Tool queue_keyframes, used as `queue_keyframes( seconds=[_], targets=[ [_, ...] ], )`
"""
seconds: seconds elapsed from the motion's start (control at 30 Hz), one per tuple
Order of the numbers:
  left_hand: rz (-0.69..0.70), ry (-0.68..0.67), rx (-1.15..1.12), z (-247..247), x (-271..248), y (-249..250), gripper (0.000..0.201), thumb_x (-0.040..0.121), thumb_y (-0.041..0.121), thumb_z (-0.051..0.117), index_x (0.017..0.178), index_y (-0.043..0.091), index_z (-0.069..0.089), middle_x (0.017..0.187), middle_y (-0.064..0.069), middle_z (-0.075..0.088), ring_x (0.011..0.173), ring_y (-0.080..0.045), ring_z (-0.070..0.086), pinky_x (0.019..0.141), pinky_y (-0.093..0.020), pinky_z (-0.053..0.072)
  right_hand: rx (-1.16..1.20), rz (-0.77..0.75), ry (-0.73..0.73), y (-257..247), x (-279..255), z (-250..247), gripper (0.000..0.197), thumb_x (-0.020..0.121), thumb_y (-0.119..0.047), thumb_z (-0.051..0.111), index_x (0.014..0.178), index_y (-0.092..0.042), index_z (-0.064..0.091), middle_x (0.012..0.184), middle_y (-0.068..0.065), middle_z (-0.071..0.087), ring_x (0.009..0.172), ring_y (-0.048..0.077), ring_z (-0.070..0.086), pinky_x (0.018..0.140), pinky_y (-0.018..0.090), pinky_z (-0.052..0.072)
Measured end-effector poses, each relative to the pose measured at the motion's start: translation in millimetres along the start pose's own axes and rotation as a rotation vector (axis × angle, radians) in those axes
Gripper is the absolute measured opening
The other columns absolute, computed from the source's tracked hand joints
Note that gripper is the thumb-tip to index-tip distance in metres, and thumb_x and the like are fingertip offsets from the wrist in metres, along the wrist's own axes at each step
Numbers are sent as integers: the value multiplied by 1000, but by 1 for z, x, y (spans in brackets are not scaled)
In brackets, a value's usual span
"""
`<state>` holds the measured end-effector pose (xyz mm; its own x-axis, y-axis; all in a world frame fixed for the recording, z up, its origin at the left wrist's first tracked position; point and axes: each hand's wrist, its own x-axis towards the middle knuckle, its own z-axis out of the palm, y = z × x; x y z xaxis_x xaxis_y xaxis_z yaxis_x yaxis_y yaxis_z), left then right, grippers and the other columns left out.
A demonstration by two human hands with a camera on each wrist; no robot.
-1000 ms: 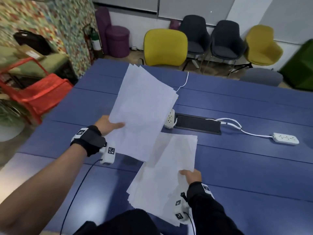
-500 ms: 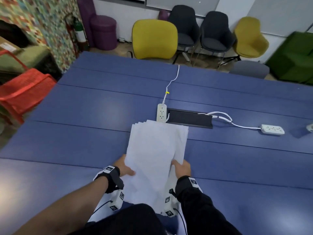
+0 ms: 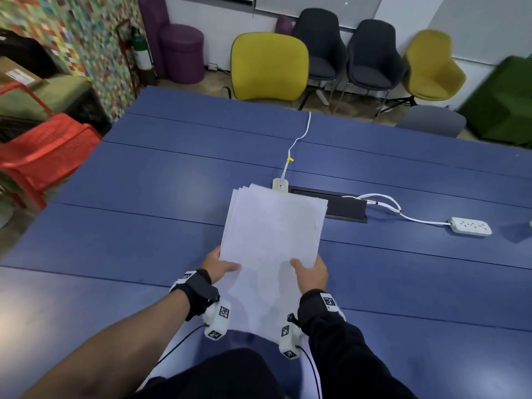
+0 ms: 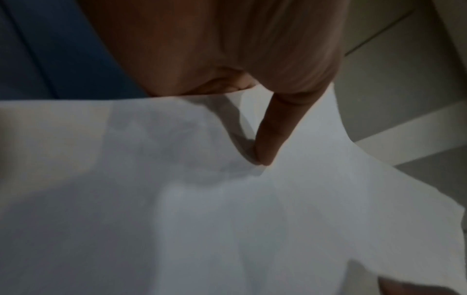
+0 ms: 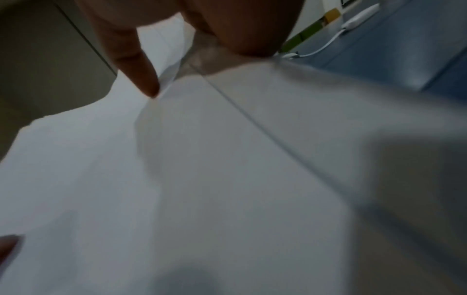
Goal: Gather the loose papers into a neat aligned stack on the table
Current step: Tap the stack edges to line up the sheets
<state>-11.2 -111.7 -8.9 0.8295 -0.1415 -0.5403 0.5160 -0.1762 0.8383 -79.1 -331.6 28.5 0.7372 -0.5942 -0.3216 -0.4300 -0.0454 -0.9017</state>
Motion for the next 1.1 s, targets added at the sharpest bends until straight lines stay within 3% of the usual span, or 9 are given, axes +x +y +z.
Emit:
queue_keyframes(
  seconds=[0.1, 0.2, 0.33, 0.43, 0.53, 0.67, 0.83, 1.0, 1.1],
  targets=[
    [106, -7, -101, -4, -8, 42, 54, 63, -10, 76, 115, 0, 61, 98, -10, 71, 98, -30, 65, 78, -32, 54, 97, -136, 78, -32, -1, 2, 18, 74, -6, 65, 90, -15, 65, 78, -2, 66, 77, 23, 65, 64, 25, 50],
    [231, 19, -172, -5, -19, 78, 51, 46, 2, 79, 95, 5, 67, 70, 7, 73, 79, -22, 66, 61, -23, 57, 227, -262, 162, -57, -5, 2, 13, 71, -9, 62, 83, -13, 60, 64, -7, 58, 57, 6, 54, 53, 14, 46],
    [395, 7, -128, -12, -27, 89, 57, 36, 16, 82, 90, 15, 64, 79, 12, 71, 70, 4, 65, 67, -16, 54, 310, -360, 149, -64, -7, -2, 33, 67, -14, 59, 96, 0, 61, 72, -5, 64, 56, -7, 59, 60, 17, 50],
    [329, 68, -72, -13, -29, 73, 44, 39, 14, 77, 80, 19, 64, 70, 15, 69, 63, 3, 62, 65, -24, 52, 230, -302, 101, -49, -9, -3, 37, 71, -3, 65, 107, -7, 57, 82, -5, 64, 61, -13, 61, 63, 8, 49],
    [295, 124, -99, 0, -35, 71, 27, 47, 6, 67, 70, 20, 63, 52, 20, 66, 57, 0, 59, 62, -24, 49, 214, -187, 105, -43, -12, 0, 37, 75, 2, 69, 110, 0, 59, 89, 8, 65, 66, 0, 62, 75, 25, 52],
    [295, 115, -173, 15, -41, 83, 29, 68, -12, 69, 90, 5, 65, 79, -5, 68, 70, -15, 62, 55, -14, 51, 246, -171, 101, -52, -14, 2, 46, 66, -14, 65, 110, 0, 62, 89, 10, 68, 78, 23, 64, 78, 34, 53],
    [371, 85, -200, 5, -51, 89, 40, 55, 2, 70, 90, 18, 61, 85, -1, 67, 74, -16, 63, 63, -22, 55, 308, -240, 104, -52, -15, -17, 48, 70, 1, 63, 116, -9, 56, 90, -7, 66, 73, 0, 64, 75, 25, 53],
    [450, 53, -281, 3, -62, 93, 57, 42, 20, 74, 96, 25, 56, 92, 0, 67, 80, -17, 64, 72, -28, 56, 386, -291, 72, -57, -18, -20, 33, 62, 2, 65, 92, -12, 57, 75, -5, 57, 55, -9, 56, 62, 18, 49],
    [584, 65, -340, 6, -72, 110, 54, 49, 24, 76, 97, 20, 53, 90, -1, 64, 80, -16, 61, 75, -30, 52, 424, -334, 68, -61, -17, -18, 38, 63, 4, 63, 100, -4, 56, 82, 0, 62, 62, -9, 61, 62, 13, 52]
  ],
)
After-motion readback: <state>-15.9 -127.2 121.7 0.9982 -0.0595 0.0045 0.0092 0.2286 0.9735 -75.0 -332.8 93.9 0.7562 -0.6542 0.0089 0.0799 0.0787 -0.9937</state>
